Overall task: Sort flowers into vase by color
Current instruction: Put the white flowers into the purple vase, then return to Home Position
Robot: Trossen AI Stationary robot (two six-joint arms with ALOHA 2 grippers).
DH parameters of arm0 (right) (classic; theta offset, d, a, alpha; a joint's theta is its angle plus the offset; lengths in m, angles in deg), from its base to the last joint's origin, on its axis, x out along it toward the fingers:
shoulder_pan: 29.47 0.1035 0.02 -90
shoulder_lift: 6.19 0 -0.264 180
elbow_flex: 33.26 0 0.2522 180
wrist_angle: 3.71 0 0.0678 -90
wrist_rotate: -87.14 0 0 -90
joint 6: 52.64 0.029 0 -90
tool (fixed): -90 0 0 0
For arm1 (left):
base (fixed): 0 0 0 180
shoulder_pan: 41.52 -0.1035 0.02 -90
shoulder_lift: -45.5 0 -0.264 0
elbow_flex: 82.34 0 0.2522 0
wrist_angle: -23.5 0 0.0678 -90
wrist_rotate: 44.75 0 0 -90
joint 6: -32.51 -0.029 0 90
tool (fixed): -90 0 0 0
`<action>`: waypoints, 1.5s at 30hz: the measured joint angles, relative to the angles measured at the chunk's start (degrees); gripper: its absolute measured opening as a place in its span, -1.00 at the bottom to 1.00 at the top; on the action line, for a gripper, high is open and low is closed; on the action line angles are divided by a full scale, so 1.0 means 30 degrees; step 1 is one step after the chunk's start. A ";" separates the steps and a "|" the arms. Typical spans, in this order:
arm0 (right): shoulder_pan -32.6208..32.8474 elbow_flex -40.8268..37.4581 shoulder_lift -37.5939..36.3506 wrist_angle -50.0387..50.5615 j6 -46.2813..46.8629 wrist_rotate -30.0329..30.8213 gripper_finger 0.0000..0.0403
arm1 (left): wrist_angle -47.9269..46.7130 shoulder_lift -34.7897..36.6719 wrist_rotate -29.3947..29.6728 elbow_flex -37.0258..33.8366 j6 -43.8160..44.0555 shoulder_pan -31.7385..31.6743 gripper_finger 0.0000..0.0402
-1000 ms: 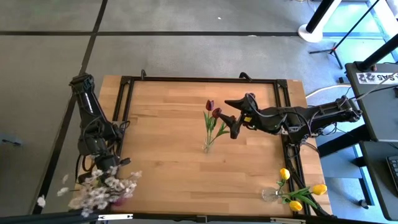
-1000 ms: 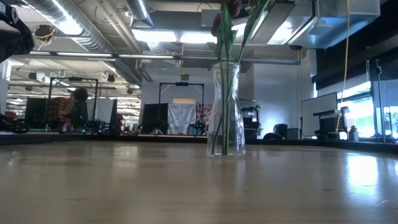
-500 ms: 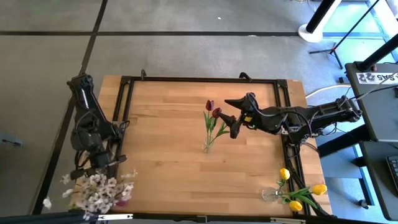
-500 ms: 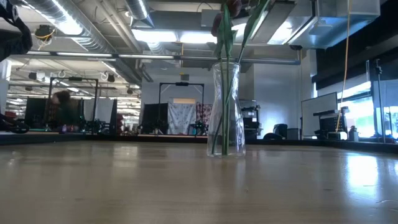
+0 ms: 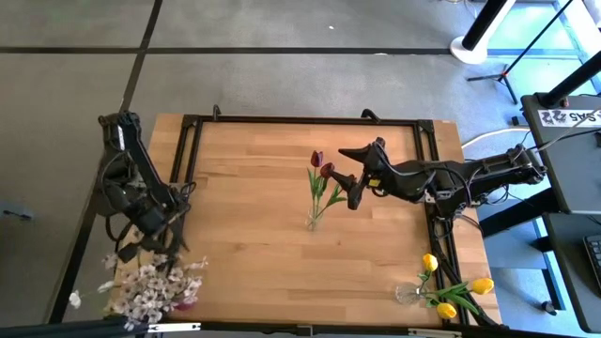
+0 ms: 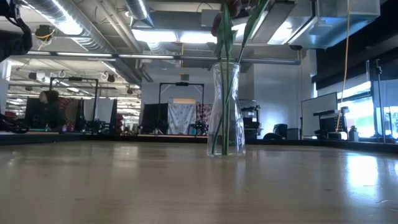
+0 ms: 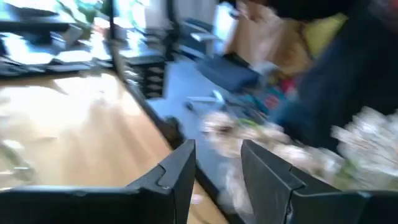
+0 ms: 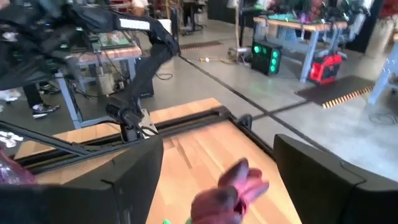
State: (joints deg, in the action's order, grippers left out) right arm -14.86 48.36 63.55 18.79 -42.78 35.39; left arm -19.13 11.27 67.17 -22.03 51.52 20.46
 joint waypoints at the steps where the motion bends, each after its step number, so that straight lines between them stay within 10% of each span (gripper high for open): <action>1: 0.0000 -0.0002 0.0000 -0.0294 -0.0376 -0.0098 0.50 | -0.0028 0.0140 0.0617 0.0041 -0.0047 -0.0125 -0.38; 20: 0.0000 0.0003 -0.0007 -0.3911 -0.4939 -0.0266 0.51 | -0.0138 0.3456 0.1448 0.0059 0.3065 -0.2962 -0.34; 32: -0.0470 0.0005 -0.0007 -0.3961 -0.5244 -0.0803 0.50 | 0.0937 0.6231 0.8873 -0.0027 0.0472 -0.3661 -0.34; 45: -0.6611 -0.0009 0.1086 -0.4244 -0.6364 -0.7101 0.07 | 0.8225 0.6135 0.9219 -0.7166 0.1625 -0.6296 -0.34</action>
State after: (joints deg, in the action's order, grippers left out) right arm -34.69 48.33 66.80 6.06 -61.87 14.08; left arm 5.55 29.67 94.82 -43.53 56.39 1.57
